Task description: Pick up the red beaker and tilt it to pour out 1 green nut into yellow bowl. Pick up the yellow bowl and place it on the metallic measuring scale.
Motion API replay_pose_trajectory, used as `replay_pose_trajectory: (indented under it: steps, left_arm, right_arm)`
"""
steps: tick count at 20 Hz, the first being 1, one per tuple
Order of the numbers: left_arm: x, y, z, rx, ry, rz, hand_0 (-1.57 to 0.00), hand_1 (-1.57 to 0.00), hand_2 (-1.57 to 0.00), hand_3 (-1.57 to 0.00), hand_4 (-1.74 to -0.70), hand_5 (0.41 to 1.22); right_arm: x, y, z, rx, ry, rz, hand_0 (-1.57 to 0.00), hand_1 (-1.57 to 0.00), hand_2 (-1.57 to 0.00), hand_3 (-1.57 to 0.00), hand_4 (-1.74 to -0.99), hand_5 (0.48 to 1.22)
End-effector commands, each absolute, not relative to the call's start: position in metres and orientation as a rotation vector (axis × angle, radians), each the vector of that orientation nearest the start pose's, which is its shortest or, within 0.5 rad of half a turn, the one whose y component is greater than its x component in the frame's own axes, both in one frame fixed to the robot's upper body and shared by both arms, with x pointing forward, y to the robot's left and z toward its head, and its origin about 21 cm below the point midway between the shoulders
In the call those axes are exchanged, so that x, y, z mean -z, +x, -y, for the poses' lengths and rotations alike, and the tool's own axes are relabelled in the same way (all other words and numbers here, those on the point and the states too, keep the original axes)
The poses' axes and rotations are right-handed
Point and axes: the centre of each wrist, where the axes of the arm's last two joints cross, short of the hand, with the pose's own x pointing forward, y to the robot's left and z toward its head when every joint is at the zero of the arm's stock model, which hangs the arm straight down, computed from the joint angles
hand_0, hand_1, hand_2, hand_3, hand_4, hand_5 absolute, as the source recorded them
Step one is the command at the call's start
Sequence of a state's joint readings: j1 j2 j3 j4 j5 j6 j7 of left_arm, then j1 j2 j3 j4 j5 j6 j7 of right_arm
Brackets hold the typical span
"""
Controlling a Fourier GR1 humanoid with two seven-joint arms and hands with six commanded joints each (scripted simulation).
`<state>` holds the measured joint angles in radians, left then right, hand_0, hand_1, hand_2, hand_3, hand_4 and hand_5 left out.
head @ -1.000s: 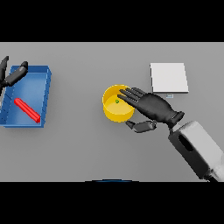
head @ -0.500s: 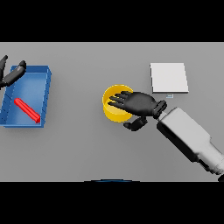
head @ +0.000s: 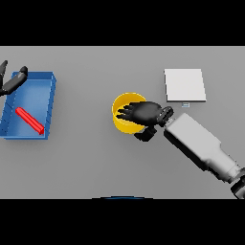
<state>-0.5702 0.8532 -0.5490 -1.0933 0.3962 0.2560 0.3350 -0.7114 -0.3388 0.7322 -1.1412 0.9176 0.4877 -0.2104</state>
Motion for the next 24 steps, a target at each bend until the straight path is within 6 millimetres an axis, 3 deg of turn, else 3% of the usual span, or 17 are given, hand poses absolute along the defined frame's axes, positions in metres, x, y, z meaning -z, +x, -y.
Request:
replay_pose_trajectory:
  steps: [1, 3, 5, 6, 8, 11, 15, 18, 19, 24]
  left_arm:
    - [-0.093, 0.351, -0.35, 0.396, 0.586, 1.138, 0.0, 0.0, 0.0, 0.0, -0.72, 0.686]
    - [-0.096, 0.35, -0.348, 0.395, 0.588, 1.143, 0.0, 0.0, 0.0, 0.0, -0.71, 0.686]
    - [-0.097, 0.35, -0.346, 0.398, 0.588, 1.136, 0.0, 0.0, 0.0, 0.0, -0.71, 0.691]
    - [-0.097, 0.352, -0.346, 0.397, 0.582, 1.138, 0.0, 0.0, 0.0, 0.0, -0.72, 0.692]
    - [-0.097, 0.351, -0.349, 0.393, 0.588, 1.141, 0.0, 0.0, 0.0, 0.0, -0.72, 0.692]
    - [-0.097, 0.351, -0.348, 0.388, 0.585, 1.146, 0.0, 0.0, 0.0, 0.0, -0.72, 0.696]
    - [-0.1, 0.35, -0.35, 0.4, 0.586, 1.141, 0.0, 0.0, 0.0, 0.0, -0.72, 0.695]
    - [-0.1, 0.351, -0.351, 0.409, 0.584, 1.137, 0.0, 0.0, 0.0, 0.0, -0.72, 0.695]
    - [-0.099, 0.353, -0.346, 0.41, 0.582, 1.134, 0.0, 0.0, 0.0, 0.0, -0.72, 0.693]
    - [-0.097, 0.351, -0.35, 0.403, 0.577, 1.128, 0.0, 0.0, 0.0, 0.0, -0.72, 0.694]
  right_arm:
    - [-0.053, 0.351, 0.116, -2.198, -0.352, 1.175, 0.0, 0.0, 0.0, 0.0, -1.305, 0.763]
    - [-0.049, 0.355, 0.116, -2.169, -0.359, 1.147, 0.0, -0.02, -0.02, -0.04, -1.336, 0.81]
    - [-0.047, 0.352, 0.116, -2.18, -0.343, 1.144, -0.29, -0.24, -0.18, -0.17, -1.387, 0.873]
    - [-0.048, 0.353, 0.117, -2.196, -0.352, 1.14, -0.54, -0.47, -0.31, -0.26, -1.42, 0.943]
    - [-0.047, 0.353, 0.12, -2.2, -0.351, 1.147, -0.91, -0.87, -0.69, -0.46, -1.512, 1.043]
    - [-0.047, 0.352, 0.118, -2.196, -0.343, 1.168, -1.23, -1.21, -1.12, -0.83, -1.614, 1.13]
    - [-0.051, 0.352, 0.119, -2.201, -0.357, 1.181, -1.43, -1.42, -1.24, -1.18, -1.689, 1.184]
    - [-0.05, 0.353, 0.124, -2.179, -0.345, 1.217, -1.5, -1.5, -1.31, -1.25, -1.714, 1.202]
    - [-0.054, 0.352, 0.118, -2.165, -0.343, 1.224, -1.51, -1.51, -1.31, -1.29, -1.72, 1.206]
    - [-0.077, 0.357, 0.132, -2.116, -0.342, 1.244, -1.55, -1.55, -1.34, -1.32, -1.734, 1.216]
